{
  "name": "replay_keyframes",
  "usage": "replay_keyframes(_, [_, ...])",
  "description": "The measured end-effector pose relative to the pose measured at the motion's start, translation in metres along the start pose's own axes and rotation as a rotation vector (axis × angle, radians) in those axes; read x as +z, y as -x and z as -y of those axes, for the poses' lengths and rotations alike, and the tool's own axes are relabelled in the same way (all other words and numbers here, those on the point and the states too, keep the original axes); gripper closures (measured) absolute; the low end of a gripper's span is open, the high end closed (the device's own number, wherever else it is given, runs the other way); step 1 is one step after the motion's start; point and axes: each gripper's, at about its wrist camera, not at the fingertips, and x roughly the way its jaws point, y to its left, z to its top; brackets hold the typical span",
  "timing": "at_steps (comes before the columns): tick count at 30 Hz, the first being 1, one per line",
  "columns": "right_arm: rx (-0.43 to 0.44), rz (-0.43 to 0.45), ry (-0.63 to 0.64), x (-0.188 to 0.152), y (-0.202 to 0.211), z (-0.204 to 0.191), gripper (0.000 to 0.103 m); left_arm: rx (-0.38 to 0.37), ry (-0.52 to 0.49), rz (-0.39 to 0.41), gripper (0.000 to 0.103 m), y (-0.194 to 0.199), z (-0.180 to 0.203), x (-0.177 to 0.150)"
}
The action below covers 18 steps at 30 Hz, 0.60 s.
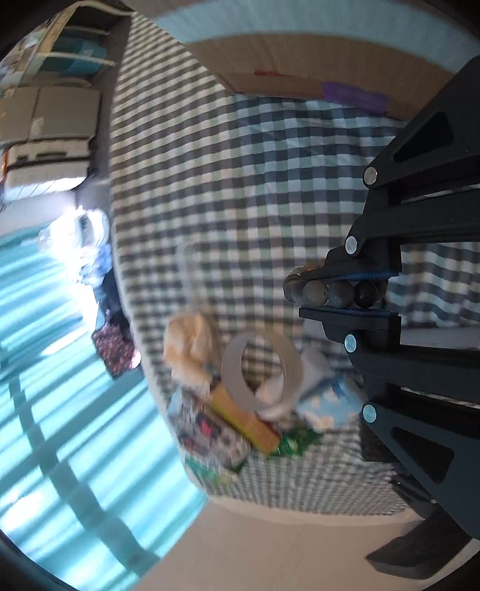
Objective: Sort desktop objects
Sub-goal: 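Carry sunglasses and bracelet to the box and open both tools inside it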
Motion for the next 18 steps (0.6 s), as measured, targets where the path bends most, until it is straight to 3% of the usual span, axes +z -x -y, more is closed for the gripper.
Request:
replay_keyframes(5, [0.014,0.075,0.064,0.001,0.031,-0.031,0.092,-0.029,0.035,0.057,0.045,0.035,0.019,0.009])
replay_keyframes(9, [0.023,0.166,0.081,-0.004,0.079,-0.032,0.092,-0.030,-0.027,0.086,0.045,0.055,0.056,0.024])
replay_keyframes(13, [0.027,0.255,0.055,-0.006,0.143,-0.009,0.092,-0.072,-0.096,0.142,0.045,0.075,0.103,0.045])
replay_keyframes(18, [-0.055,0.374,0.007,-0.012,0.218,0.039,0.092,-0.186,-0.174,0.176,0.044,0.079,0.177,0.074])
